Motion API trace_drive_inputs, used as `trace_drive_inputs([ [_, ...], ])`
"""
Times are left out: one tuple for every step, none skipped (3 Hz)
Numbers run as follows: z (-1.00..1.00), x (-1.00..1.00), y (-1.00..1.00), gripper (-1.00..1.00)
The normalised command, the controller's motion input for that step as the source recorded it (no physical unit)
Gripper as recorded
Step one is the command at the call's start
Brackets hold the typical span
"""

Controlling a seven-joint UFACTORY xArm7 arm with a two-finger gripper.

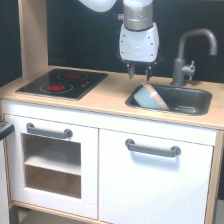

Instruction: Place the pot in the sink

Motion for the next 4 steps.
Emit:
trace_drive_inputs([
  [0.58,0.19,-0.34,0.74],
  [0.81,-0.06,-0.21,0.91],
  [0.29,0.25,-0.03,0.97],
  [0.71,0.21,-0.01,1.00],
])
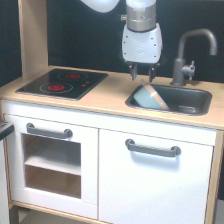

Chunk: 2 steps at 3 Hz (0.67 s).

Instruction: Place the pot in the sink

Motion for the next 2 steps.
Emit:
trace_drive_inputs([
  [0.90,-0.31,-0.30,1.00],
  [0.84,0.37,-0.44,0.78],
])
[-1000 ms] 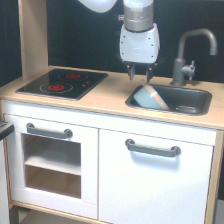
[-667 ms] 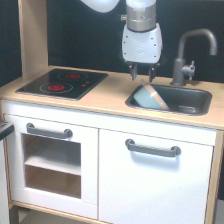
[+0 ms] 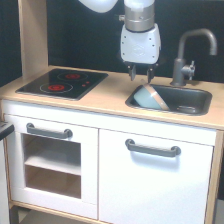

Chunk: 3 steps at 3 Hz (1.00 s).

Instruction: Place the pot in the sink

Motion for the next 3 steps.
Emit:
trace_drive_inputs([
  [1.00,-0.17,-0.42,1.00],
  [1.00,0.00,-0.51,1.00],
  [1.00,0.14,-0.23,0.87],
])
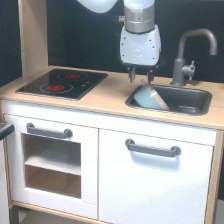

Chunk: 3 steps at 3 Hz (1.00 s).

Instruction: Place the pot in the sink

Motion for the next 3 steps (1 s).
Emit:
trace_drive_inputs([
  [0.83,0.51,-0.32,0.85],
  [0.77,-0.03,-0.24,1.00],
  [0.61,0.53,-0.22,1.00],
])
